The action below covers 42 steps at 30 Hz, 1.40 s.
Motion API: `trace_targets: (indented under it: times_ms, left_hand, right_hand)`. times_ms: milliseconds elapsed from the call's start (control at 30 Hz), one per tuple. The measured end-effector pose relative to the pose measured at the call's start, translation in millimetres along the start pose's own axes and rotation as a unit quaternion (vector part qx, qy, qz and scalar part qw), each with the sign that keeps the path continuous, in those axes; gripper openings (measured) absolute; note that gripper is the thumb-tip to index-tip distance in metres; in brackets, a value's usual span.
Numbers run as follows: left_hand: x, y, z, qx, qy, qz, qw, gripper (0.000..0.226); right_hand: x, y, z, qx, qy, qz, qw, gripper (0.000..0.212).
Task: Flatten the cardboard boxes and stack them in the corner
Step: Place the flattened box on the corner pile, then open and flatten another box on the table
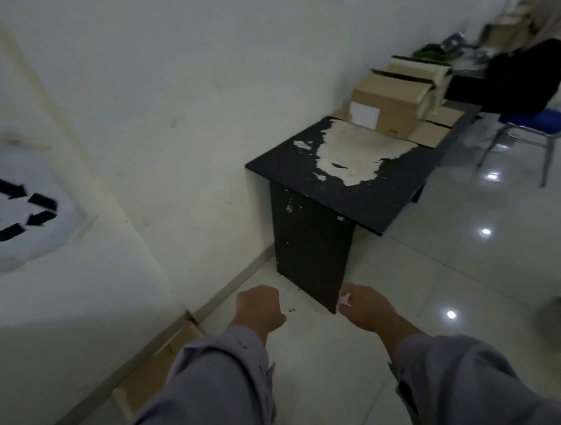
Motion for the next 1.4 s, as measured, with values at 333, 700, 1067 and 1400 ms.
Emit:
trace_targets:
  times_ms: [333,700,1067,1400]
  left_hand:
    - [105,87,-79,0.021,-0.051,-0.035,0.998,0.052]
    - [289,164,-198,0.072,-0.126,0.026,0.989,0.046]
    - [383,228,-365,0.073,-0.138,-0.014,0.988,0.043]
    - [444,337,-526,0.117,-0.137,0.003,0.984,0.051]
  right_hand:
    - [101,90,-44,0.064,-0.026,-0.007,0.998,0.039]
    - [250,226,-122,0.110,-0.041,0.097,0.988,0.038]
    - [324,312,-260,0.111,-0.038,0.061,0.991,0.039]
    - [371,430,-409,0.135,-0.039,0.048,0.989,0.038]
Point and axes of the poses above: each hand's wrist, its own z-axis away from the middle knuckle, its own y-axis out of the back of the hand, x = y × z, the point moved 2 cm from there along -z, towards the middle knuckle
